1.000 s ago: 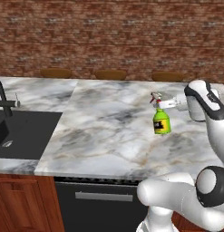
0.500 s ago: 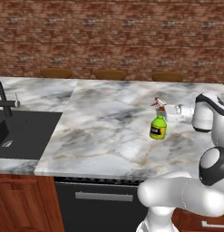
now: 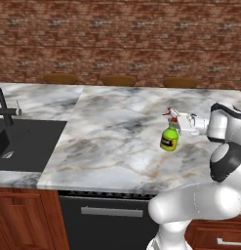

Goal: Move the cutting board and knife to the sink. Then move spray from the cabinet to the counter.

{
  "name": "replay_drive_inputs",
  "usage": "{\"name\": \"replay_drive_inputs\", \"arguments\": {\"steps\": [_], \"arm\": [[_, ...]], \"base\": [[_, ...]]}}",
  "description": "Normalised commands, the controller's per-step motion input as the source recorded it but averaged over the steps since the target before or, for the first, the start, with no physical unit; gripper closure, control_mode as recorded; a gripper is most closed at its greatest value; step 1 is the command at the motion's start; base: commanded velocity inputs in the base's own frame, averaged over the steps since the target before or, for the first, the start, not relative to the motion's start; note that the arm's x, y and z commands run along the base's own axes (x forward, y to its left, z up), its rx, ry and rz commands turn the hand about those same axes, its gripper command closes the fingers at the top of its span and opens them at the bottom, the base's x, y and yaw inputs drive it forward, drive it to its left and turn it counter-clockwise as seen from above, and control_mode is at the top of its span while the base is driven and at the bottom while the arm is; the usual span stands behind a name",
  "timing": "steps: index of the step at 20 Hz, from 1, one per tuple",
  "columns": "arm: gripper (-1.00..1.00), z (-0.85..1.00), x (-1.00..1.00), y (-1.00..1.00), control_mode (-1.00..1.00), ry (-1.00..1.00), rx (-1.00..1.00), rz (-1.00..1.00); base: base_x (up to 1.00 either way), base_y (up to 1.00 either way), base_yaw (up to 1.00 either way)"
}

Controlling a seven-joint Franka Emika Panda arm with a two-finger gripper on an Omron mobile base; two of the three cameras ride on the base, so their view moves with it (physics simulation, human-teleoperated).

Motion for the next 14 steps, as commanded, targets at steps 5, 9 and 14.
{"name": "replay_drive_inputs", "arguments": {"steps": [5, 9, 14], "arm": [[1.00, -0.25, 0.04, 0.00, -1.00, -0.17, -0.05, 0.00], [1.00, -0.18, 0.14, 0.00, -1.00, -0.13, -0.04, 0.00], [1.00, -0.21, 0.17, 0.12, -1.00, -0.10, -0.07, 0.00]], "base": [[0.00, 0.00, 0.00], [0.00, 0.00, 0.00], [0.00, 0.00, 0.00]]}}
